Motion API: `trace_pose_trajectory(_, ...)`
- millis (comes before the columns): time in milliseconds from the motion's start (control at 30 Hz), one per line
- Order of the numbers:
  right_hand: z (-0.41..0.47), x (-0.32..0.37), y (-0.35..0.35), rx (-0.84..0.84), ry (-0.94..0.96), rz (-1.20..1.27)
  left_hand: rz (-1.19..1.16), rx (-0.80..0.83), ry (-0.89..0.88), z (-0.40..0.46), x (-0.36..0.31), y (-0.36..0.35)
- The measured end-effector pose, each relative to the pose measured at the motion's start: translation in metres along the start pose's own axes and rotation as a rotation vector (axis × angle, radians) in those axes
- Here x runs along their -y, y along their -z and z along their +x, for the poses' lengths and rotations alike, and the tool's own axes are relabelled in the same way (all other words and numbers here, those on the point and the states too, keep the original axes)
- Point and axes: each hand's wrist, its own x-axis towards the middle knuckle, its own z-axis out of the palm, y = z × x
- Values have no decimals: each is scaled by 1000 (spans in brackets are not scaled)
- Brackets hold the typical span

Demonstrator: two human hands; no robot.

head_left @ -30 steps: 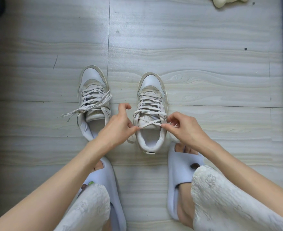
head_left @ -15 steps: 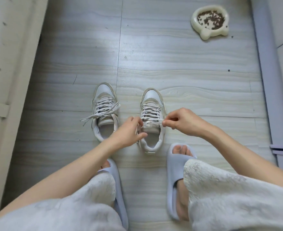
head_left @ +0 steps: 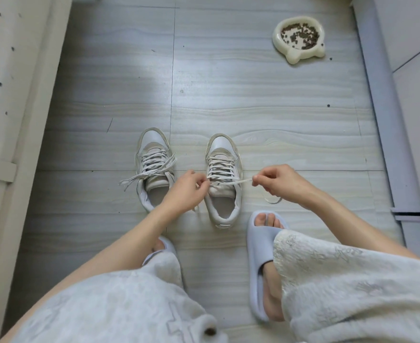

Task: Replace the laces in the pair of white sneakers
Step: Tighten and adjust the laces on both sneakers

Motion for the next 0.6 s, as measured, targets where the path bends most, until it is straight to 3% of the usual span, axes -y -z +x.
trace_pose_trajectory(100, 0, -6, 4, -85, -11, 34, -168, -11, 55, -2, 4, 13)
trace_pose_trajectory(267, 5, 2, 9, -34, -15, 309, -477, 107, 77, 3, -16, 38)
trace_pose_trajectory(467, 24, 39, 31, -25, 84, 699, -1029, 8, 85, 31, -52, 79)
trace_pose_trajectory(533, 35, 46, 35, -37, 90, 809, -1036, 10, 86, 44, -52, 82)
trace_pose_trajectory(600, 48, 47, 34, -137, 76, 765, -916, -10, 143, 58, -44, 75)
